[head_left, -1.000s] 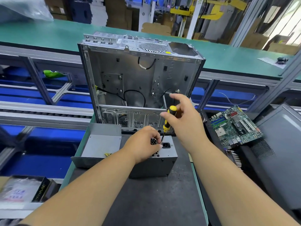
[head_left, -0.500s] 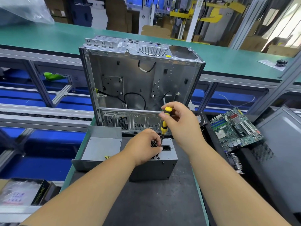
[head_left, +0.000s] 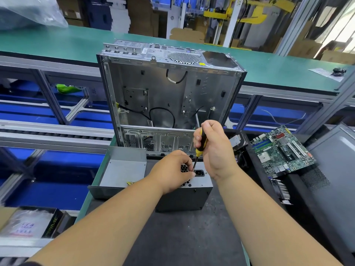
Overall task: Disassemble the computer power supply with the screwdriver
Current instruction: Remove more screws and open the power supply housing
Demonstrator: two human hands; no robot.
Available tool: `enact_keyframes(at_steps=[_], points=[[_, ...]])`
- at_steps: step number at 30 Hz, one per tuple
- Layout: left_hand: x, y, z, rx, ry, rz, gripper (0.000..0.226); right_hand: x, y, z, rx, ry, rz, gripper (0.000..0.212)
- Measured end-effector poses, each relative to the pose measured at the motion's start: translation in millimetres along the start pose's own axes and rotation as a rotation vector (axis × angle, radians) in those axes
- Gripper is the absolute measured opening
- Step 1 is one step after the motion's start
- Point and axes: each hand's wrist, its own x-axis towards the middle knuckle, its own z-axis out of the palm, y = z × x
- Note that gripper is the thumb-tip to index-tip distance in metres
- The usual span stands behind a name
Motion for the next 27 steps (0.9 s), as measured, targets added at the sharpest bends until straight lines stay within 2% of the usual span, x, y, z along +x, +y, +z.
enact_keyframes(at_steps=[3,8,13,17,21,27], points=[[-0.1,-0.4,-0.1,0.013,-0.002,-0.004,0.017,2.1,-2.8,-3.7,0.042,-0.023,0.036,0.017],[-0.7,0.7,-1.2,0.020,-0.004,-0.001,0.017,5.8,-13.0,-8.4,-0.032,-0.016,0.095,0.022],[-1.6,1.4,-1.3,0.012,-0.008,0.002,0.017,9.0,-15.9,0.4,0.077,0.008,0.198,0.013],[-2.0,1.6,-1.0,0.010,-0.008,0.007,0.017,8.5,-9.9,-0.7,0.136,-0.012,0.171,0.030],[-1.9,1.1,-1.0,0.018,-0.011,0.012,0.017,6.6,-4.5,-4.7,0.008,-0.041,0.103,0.023],[-2.1,0.6,-0.9,0.014,-0.009,0.012,0.018,7.8,-11.3,-10.0,0.037,-0.036,0.150,0.024]])
